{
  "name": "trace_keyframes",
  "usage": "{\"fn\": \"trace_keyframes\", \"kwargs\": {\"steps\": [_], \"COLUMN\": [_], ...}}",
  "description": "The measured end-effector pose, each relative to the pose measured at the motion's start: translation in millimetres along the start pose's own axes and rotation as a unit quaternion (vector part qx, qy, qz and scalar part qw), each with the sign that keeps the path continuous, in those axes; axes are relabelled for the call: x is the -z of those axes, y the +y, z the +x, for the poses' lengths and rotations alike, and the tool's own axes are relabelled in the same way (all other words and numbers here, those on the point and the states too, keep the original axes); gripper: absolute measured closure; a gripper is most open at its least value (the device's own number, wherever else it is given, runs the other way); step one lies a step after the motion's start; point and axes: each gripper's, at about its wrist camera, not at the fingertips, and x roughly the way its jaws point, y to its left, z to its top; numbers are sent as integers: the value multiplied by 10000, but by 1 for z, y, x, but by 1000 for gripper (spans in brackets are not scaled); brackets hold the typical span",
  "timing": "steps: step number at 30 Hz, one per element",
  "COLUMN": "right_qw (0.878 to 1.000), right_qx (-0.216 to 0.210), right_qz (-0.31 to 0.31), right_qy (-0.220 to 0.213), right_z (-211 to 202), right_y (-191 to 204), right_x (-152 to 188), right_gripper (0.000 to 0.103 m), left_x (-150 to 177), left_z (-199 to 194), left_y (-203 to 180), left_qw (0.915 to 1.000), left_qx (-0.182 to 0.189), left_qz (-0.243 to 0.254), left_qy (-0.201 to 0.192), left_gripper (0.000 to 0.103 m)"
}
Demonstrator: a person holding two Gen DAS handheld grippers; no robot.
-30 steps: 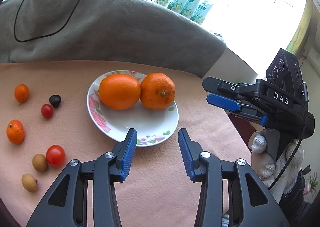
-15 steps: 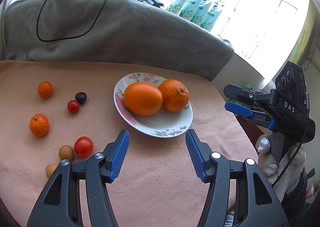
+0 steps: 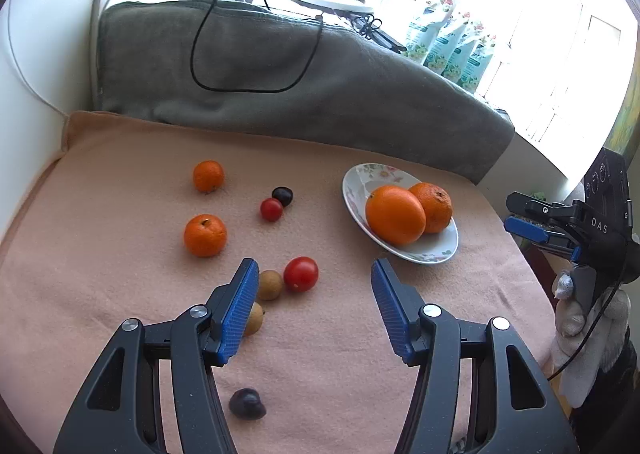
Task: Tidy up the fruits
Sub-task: 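Withdraw the right gripper from the bowl toward the red cherry tomato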
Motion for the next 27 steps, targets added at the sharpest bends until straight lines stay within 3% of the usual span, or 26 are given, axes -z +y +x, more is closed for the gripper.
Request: {"fn": "trace_keyframes", "kwargs": {"steps": [11, 24, 27], "right_qw": [9975, 9923, 9910], "right_qx": [-77, -302, -360], "right_qz": [-676, -1055, -1070], "right_qy": [161, 569, 725], "right_z": [19, 57, 70], "right_y": [38, 71, 76], "right_x": [16, 33, 35], "right_gripper": [20, 20, 28], "left_x": [15, 8, 5], "left_z": [-14, -3, 2], "left_y": [49, 78, 83], "left_qw": [9987, 9974, 9974], "left_qx": [-353, -282, -279], "left_qz": [-374, -665, -665], "left_qy": [-5, -5, 31], "left_gripper": [45, 45, 45]}}
